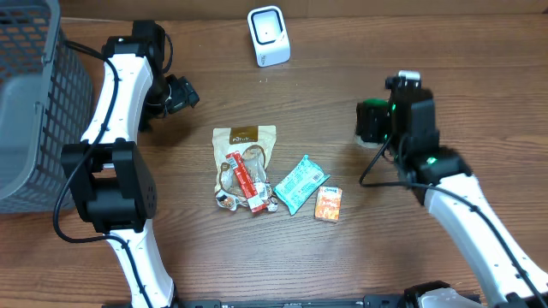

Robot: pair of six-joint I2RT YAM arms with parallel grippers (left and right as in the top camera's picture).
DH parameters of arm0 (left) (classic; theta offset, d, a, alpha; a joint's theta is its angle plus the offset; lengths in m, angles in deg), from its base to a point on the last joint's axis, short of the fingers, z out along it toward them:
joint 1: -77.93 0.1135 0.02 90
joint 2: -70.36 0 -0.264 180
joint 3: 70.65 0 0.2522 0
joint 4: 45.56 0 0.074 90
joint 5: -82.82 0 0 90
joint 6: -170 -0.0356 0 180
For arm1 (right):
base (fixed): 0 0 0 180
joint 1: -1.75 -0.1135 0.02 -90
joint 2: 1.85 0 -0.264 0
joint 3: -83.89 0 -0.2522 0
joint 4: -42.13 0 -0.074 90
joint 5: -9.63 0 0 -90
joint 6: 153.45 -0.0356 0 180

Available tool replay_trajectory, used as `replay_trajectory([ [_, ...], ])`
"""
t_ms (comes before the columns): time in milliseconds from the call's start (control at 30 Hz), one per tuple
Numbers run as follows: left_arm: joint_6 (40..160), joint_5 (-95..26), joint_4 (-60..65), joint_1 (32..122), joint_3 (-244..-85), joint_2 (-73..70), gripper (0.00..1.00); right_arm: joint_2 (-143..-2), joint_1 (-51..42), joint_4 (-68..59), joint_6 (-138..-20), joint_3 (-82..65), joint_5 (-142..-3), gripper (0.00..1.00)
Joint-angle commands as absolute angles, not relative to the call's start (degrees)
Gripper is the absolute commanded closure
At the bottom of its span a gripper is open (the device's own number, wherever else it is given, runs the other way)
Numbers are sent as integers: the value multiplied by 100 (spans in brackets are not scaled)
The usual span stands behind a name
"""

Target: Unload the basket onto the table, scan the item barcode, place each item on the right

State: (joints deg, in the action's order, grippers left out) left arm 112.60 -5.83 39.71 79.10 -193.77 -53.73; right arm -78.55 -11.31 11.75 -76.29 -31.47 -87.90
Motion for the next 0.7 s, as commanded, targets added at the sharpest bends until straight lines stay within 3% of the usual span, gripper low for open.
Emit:
replay_trajectory([
  [0, 11190, -527, 3966, 7897, -19476, -5285, 0, -7897, -1103, 2226, -7697, -3873, -9343, 44],
  [133, 11190, -527, 3966, 7897, -19476, -5285, 0, -8345, -1103, 3594, -7690, -4439, -9348, 46],
  [467, 11190, -527, 3966, 7899, -19476, -5285, 0, -9466, -1103, 4567, -7675, -4452, -9499, 46],
  [567, 11190, -527, 3966, 7899, -19476, -5285, 0, -9464, -1103, 4562, -7675, -4452, -9494, 29],
  [667, 11190, -527, 3969, 7899, -19476, -5285, 0, -9457, -1103, 4499, -7677, -4452, -9494, 20],
])
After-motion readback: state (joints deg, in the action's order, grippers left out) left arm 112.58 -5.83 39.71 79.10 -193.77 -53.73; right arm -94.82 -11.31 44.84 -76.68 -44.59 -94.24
